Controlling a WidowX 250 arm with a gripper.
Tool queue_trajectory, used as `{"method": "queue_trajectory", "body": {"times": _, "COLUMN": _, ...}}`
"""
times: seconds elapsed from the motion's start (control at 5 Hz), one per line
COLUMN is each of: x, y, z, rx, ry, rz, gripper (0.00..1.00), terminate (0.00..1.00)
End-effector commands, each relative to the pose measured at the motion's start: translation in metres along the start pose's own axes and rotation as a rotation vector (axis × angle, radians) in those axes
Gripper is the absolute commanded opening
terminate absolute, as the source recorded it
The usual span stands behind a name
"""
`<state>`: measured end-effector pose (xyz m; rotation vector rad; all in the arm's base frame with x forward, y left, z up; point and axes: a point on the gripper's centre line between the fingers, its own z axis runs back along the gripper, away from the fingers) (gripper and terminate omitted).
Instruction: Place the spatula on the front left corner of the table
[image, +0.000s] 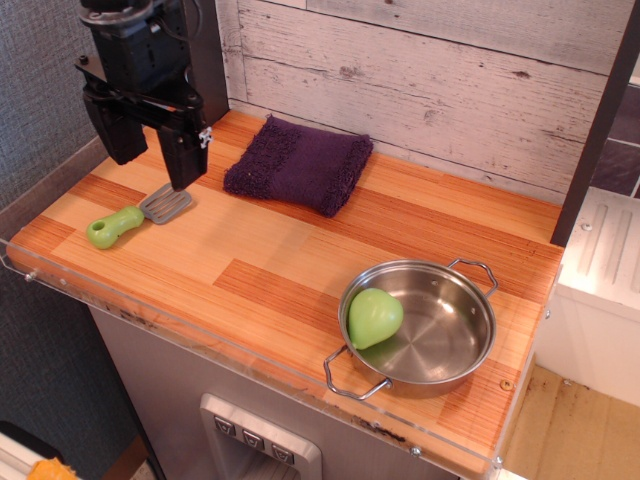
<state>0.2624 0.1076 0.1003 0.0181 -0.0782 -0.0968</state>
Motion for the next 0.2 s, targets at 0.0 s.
{"method": "queue_trajectory", "body": {"times": 0.0, "x": 0.0025, "y": 0.0071, "z": 0.0079, "rx": 0.008, "ry": -0.01, "rz": -0.015, "gripper": 1.0, "terminate": 1.0}}
